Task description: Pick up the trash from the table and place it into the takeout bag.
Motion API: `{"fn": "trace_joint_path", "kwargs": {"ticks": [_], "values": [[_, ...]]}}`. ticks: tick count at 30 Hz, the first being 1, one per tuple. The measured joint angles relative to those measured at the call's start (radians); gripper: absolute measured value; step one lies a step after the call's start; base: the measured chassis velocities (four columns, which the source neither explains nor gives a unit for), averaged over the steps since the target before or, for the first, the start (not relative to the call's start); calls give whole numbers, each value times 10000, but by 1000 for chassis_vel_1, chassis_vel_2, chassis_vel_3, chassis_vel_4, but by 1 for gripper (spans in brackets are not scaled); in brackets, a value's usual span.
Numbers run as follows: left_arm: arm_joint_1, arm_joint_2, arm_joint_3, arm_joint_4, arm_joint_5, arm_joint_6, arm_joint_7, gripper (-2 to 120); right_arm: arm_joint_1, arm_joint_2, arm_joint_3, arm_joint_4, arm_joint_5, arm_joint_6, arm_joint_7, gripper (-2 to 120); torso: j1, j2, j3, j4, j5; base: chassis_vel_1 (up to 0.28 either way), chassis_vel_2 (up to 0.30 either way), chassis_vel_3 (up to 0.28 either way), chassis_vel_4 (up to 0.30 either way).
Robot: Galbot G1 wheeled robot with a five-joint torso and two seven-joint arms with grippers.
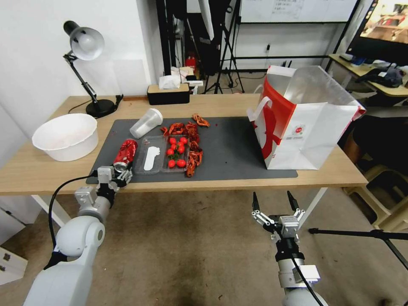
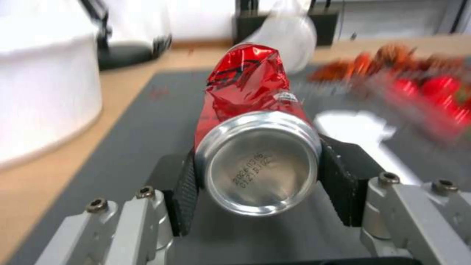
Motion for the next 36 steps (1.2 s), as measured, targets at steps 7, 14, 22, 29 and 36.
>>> {"fn": "trace_joint_path", "kwargs": {"ticks": [7, 14, 22, 29, 36], "values": [[-712, 1067, 721, -446, -997, -1102, 1093, 52, 24, -4, 12, 42, 0, 0, 2, 100, 0, 0, 0, -1, 2, 0, 0, 0, 0], [-2297, 2570, 2635, -239, -2902, -2135, 2567, 52, 18, 25, 135, 101, -1, -28, 6, 100, 0, 0, 0, -1, -2, 0, 0, 0, 0], [-4941, 3502, 4940, 287, -4354, -2427, 3058, 52, 122, 63, 165, 108, -6, -210, 21, 100, 1, -1, 0, -1, 5, 0, 0, 0, 0], [-7258, 3081, 7333, 1068, -5154, -2405, 2965, 52, 318, -6, 174, 26, -6, -326, 23, 100, 2, -1, 2, -3, 0, 0, 0, 0, 0], [-9796, 1768, 9392, 2574, -5605, -2387, 2802, 52, 436, -72, 177, -149, -6, -359, 15, 100, 3, -1, 2, -1, 3, 0, 0, 0, 0]]}}
